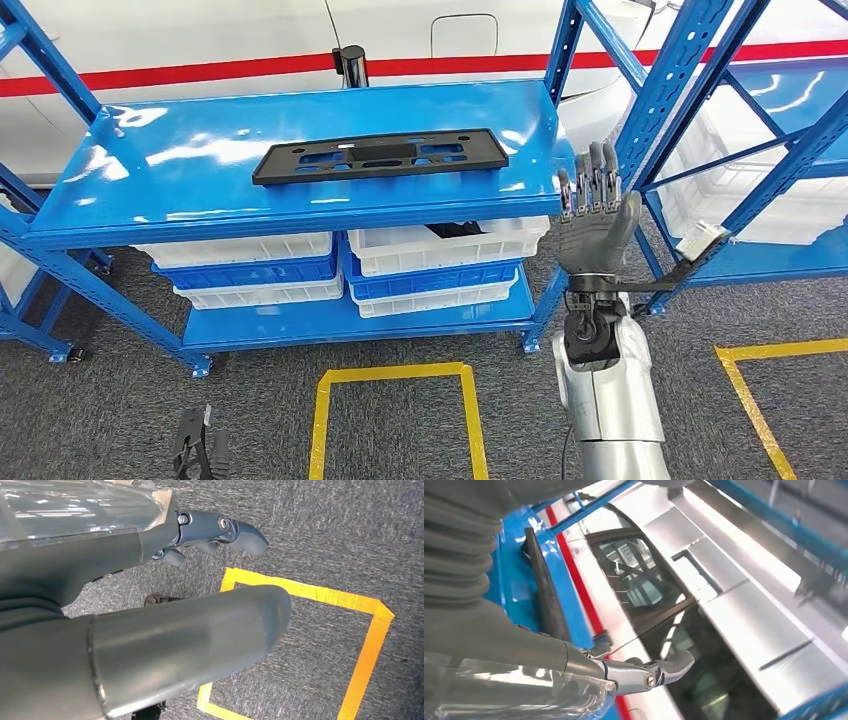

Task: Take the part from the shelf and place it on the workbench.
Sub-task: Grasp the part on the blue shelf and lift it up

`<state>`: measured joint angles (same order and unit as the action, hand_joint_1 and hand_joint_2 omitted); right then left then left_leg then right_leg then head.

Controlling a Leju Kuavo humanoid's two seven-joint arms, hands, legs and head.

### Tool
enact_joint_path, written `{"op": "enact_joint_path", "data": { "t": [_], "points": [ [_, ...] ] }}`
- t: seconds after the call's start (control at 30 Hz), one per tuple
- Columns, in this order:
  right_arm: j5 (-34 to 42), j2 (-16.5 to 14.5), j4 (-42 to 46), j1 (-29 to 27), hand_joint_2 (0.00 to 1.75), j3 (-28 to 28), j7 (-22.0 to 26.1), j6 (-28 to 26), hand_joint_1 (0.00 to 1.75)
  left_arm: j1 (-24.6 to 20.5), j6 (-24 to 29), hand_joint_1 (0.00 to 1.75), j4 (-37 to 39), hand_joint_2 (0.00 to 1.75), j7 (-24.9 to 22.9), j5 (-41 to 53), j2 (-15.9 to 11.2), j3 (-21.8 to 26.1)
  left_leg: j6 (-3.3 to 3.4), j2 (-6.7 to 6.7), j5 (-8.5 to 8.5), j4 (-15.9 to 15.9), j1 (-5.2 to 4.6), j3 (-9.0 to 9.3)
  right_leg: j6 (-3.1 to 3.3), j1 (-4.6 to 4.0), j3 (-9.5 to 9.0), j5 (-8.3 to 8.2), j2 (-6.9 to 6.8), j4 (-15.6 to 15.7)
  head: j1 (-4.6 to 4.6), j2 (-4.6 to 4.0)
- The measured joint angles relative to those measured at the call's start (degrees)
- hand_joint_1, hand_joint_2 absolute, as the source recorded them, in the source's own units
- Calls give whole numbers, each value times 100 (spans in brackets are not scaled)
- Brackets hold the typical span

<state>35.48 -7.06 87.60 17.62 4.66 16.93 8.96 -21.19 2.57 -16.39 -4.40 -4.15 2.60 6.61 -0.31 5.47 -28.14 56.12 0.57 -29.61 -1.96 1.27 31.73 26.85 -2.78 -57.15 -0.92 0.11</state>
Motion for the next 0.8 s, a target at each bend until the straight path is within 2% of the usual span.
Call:
{"op": "enact_joint_path", "data": {
  "t": [0.13, 0.3, 0.4, 0.53, 0.6, 0.8],
  "points": [
    [-1326, 74, 418, 2, 175, -435, 287, -223, 0, -29, -61, 0, 0, 0, 5, -13, -31, -26, 0, -1, 0, 0, 0, 0, 0, 0, 0, 0, -1, 0, 0, 0],
    [-3696, 284, 664, 54, 175, -1118, 542, -1025, 0, -61, -215, 0, 0, 0, -6, -57, -61, -79, -1, 0, 1, 0, 0, -1, 0, 0, -1, 0, 0, -1, 0, 0],
    [-5230, 463, 694, 190, 175, -1615, 380, -1542, 0, -89, -251, 0, 0, 0, -8, -51, -63, -132, -1, -1, 1, 0, 0, -1, 0, 0, -1, 0, -1, 0, 0, 0],
    [-6896, 682, 605, 477, 175, -2289, 16, -2082, 0, -144, -210, 0, 0, 0, -37, -26, -59, -196, -2, -1, 3, 0, 0, -4, 0, 0, -1, 0, 0, -2, 0, 0],
    [-7470, 794, 447, 681, 175, -2657, -175, -2243, 0, -182, -166, 0, 0, 0, -67, -16, -49, -241, -1, -1, 5, 0, 0, -3, 0, 0, -1, 0, 0, -2, 0, 0],
    [-8411, 1032, -75, 1149, 175, -3527, -608, -2352, 0, -222, -41, 0, 1, 0, -62, -41, -26, -316, -1, -2, 8, 0, 0, -9, 0, -1, -1, -1, 1, -3, 0, 0]
  ]
}}
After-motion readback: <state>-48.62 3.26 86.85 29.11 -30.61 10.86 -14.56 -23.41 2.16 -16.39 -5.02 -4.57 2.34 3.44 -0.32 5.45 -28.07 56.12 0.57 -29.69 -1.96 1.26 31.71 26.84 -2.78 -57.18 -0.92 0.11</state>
